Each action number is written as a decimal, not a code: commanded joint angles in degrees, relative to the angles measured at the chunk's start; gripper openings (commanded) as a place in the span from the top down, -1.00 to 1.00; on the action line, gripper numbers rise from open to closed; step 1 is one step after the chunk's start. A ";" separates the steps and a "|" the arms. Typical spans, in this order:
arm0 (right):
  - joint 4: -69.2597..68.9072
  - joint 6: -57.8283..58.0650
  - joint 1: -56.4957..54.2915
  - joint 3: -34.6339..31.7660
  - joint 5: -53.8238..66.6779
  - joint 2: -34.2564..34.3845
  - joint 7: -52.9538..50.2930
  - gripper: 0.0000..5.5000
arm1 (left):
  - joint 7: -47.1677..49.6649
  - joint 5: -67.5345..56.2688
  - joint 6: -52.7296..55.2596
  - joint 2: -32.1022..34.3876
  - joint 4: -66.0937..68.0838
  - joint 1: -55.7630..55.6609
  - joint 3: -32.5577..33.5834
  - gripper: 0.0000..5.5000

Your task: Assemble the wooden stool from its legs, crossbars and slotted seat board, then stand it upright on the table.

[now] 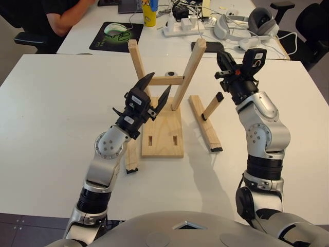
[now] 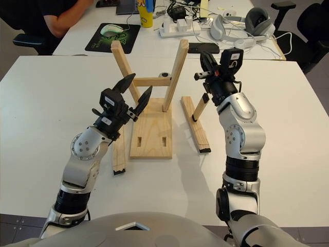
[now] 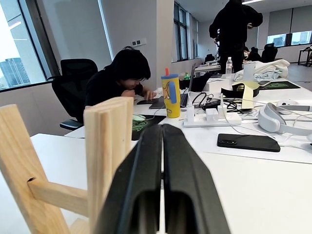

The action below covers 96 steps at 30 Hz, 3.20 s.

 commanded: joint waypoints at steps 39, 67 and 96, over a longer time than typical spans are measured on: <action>-11.92 -4.20 -7.09 -2.00 -2.95 -0.82 -6.02 0.99 | 0.61 0.75 -0.03 -0.54 0.22 0.43 -0.03 -0.01; 3.24 8.43 7.59 4.77 -2.26 0.47 -3.53 0.99 | -1.77 -0.82 1.52 0.65 -0.10 -0.58 0.45 -0.01; 5.58 12.18 16.12 -0.53 -5.25 -19.83 9.42 0.47 | 1.18 1.16 1.47 0.14 -1.44 2.38 1.33 -0.01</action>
